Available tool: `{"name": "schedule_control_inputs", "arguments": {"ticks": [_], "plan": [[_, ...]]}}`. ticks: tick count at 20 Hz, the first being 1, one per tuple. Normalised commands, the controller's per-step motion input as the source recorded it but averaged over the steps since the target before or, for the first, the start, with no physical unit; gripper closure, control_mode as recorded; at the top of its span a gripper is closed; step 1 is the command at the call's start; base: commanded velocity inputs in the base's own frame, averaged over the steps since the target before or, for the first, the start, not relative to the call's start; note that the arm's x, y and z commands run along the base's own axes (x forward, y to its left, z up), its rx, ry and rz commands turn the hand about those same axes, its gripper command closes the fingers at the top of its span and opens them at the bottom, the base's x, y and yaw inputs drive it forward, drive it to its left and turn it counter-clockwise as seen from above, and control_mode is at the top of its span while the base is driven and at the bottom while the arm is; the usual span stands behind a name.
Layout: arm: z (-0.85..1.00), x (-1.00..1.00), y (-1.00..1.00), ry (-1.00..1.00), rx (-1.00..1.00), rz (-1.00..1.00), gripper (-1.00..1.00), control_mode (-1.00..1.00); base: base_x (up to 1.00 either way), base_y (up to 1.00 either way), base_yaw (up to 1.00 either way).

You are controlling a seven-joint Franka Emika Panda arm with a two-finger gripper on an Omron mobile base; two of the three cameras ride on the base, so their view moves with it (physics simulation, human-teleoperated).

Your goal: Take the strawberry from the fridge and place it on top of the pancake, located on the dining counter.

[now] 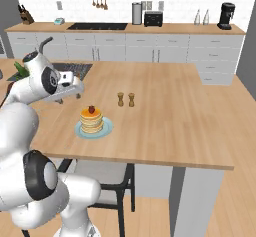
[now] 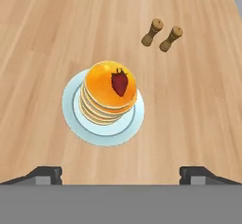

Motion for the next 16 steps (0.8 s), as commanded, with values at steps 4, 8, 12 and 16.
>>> {"name": "schedule_control_inputs", "arguments": {"ticks": [4,8,12,16], "plan": [[0.16,-1.00,0.69,-0.14,-0.10,-0.06,-1.00,-1.00,0.00,0.00,0.00],[0.00,-1.00,1.00,0.01,-0.22,-0.12,-1.00,-1.00,0.00,0.00,0.00],[-0.02,-0.59,0.97,0.08,-0.33,-0.01,-1.00,-1.00,0.00,0.00,0.00],[-0.06,0.02,0.44,0.30,-0.15,-0.02,-1.00,-1.00,0.00,0.00,0.00]]}}
